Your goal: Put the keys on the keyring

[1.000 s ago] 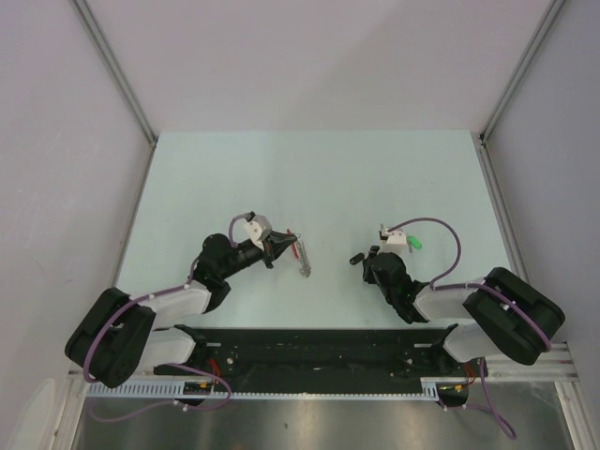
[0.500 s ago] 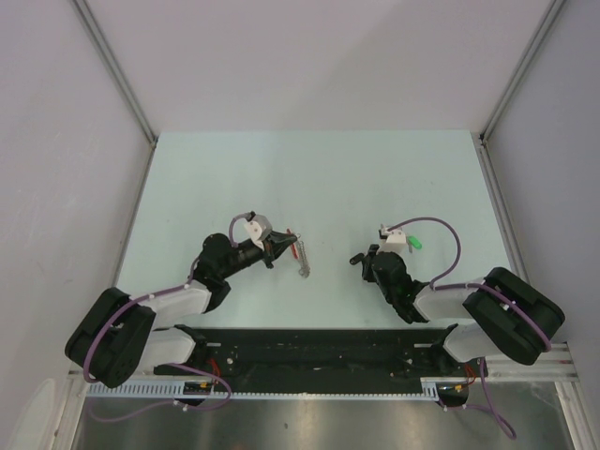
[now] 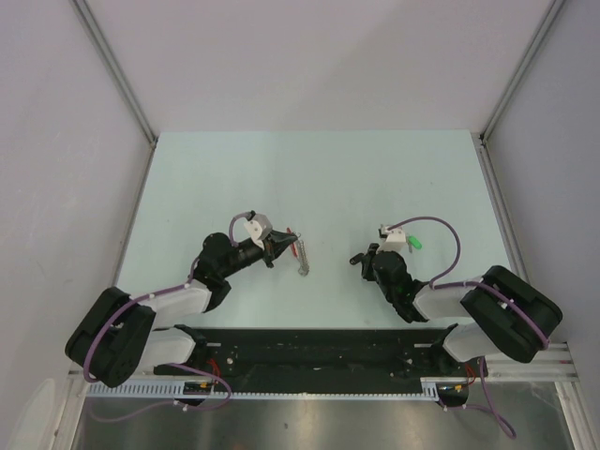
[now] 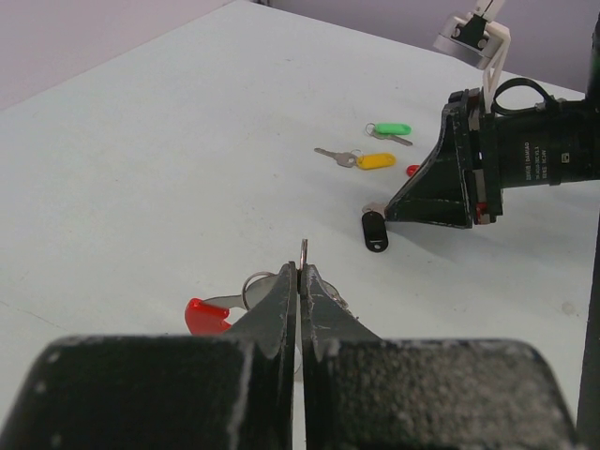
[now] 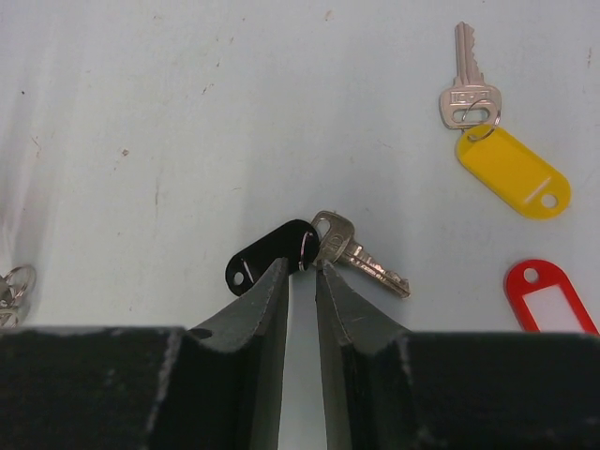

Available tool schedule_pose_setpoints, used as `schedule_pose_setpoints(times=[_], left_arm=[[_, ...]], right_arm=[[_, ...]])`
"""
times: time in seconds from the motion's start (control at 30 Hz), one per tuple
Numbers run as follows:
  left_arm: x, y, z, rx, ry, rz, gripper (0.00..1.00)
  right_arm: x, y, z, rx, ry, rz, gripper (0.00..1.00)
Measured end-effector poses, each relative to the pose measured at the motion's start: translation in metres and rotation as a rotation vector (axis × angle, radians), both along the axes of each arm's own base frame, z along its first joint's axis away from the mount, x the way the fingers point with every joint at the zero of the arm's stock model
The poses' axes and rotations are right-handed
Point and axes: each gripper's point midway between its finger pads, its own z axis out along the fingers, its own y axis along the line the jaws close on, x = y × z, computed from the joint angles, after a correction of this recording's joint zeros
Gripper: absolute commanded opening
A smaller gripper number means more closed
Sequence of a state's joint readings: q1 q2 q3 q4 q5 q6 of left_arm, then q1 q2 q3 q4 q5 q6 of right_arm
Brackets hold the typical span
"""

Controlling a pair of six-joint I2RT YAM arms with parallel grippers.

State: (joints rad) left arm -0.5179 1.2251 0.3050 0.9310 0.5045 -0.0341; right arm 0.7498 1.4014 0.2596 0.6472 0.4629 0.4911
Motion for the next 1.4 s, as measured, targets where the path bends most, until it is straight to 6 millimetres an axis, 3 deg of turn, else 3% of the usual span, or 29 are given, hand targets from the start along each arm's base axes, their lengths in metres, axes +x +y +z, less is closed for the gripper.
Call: schedule_pose_setpoints(times=[0.37, 0.93, 1.4], left_arm=[[0.000, 0.000, -0.001, 0.002, 0.003, -0.004, 0.00], [0.000, -0.001, 0.001, -0.001, 0.000, -0.006, 0.00], [-0.002, -0.003, 0.001, -0.001, 0.000, -0.023, 0.01]], right_arm=[[0.001, -0.002, -0.010, -0.031, 0.011, 0.004, 0.19], [0.005, -0.001, 0.001, -0.024, -0.025, 0.007, 0.22], [0.006, -0.002, -0.007, -0.034, -0.011, 0.005, 0.18]])
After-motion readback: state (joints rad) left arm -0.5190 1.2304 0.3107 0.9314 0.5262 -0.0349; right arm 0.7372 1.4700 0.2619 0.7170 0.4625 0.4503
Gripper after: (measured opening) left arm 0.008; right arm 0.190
